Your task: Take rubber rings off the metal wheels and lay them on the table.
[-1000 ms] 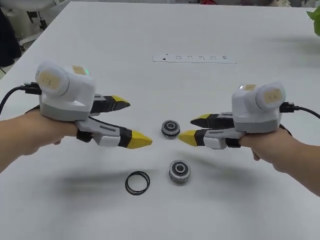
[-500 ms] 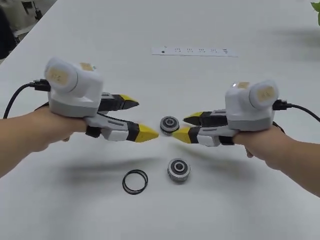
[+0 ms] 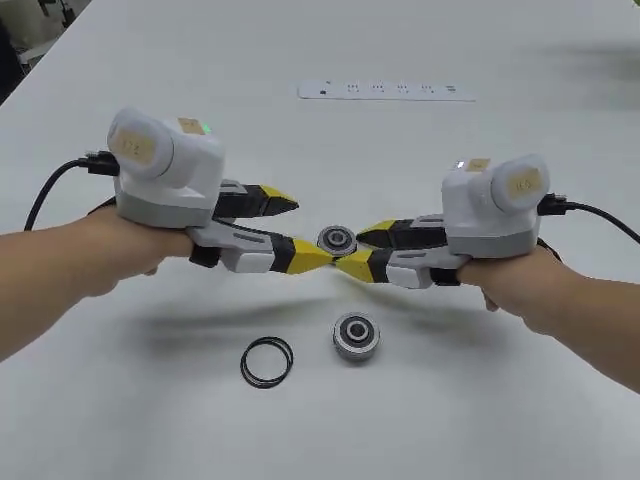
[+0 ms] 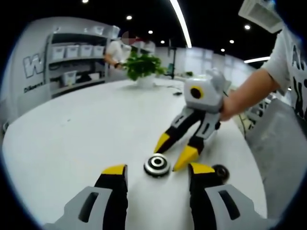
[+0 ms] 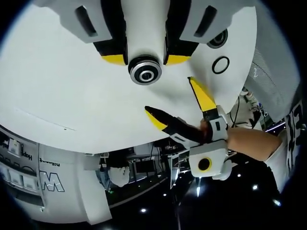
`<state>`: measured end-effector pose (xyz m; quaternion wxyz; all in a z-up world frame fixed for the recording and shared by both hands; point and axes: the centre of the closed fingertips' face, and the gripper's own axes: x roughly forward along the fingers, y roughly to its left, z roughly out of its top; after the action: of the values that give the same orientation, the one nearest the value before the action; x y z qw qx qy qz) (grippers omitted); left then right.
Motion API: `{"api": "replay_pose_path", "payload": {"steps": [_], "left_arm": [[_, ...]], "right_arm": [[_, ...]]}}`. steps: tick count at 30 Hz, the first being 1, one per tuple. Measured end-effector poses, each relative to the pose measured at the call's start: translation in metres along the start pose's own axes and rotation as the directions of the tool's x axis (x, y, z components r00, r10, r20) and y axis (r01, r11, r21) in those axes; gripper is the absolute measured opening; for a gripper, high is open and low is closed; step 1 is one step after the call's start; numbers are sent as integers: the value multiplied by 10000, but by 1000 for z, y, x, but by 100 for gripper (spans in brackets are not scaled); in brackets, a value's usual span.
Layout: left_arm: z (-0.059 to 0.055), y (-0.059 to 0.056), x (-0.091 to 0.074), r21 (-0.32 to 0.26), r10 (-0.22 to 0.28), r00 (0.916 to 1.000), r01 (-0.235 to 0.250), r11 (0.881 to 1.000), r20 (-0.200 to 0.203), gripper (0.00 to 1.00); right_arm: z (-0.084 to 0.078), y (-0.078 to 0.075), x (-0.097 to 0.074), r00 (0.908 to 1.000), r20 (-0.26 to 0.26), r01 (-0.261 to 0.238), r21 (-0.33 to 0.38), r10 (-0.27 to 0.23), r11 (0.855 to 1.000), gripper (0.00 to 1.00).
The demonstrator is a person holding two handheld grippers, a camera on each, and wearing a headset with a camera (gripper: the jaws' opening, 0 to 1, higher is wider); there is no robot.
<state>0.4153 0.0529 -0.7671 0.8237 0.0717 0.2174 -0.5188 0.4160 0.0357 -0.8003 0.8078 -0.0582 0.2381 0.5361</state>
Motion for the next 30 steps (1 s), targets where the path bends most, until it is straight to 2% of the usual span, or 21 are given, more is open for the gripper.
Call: {"api": "replay_pose_path", "payload": {"steps": [3,6,13,18,24,27,30], "left_arm": [[3,-2,4,25,-68,10000,68,10000,14,45],[5,-4,9,104,-159,9999,159,9998,11,44],[2,-8,19,210,-311,9991,317,9993,-294,33],[-2,-4,24,349,-170,9983,189,9992,-552,27],[-6,0,29,247,-31,9973,49,9997,-735,24],[-5,-1,31,368,-11,9973,38,9993,-729,20],[-6,-5,33,800,-9,9964,77,9968,-846,19]], "right_arm": [[0,0,0,10000,25,-2,5,2,10000,27],[0,0,0,10000,19,-14,-23,14,10000,26],[2,0,-1,10000,7,37,-148,-37,9999,27],[2,-1,-3,10000,14,47,-207,-47,9998,27],[0,-2,-6,10000,7,99,-183,-98,9998,27],[0,-3,-7,9999,9,119,-178,-119,9998,27],[1,-4,-8,9998,58,202,-143,-201,9997,27]]}}
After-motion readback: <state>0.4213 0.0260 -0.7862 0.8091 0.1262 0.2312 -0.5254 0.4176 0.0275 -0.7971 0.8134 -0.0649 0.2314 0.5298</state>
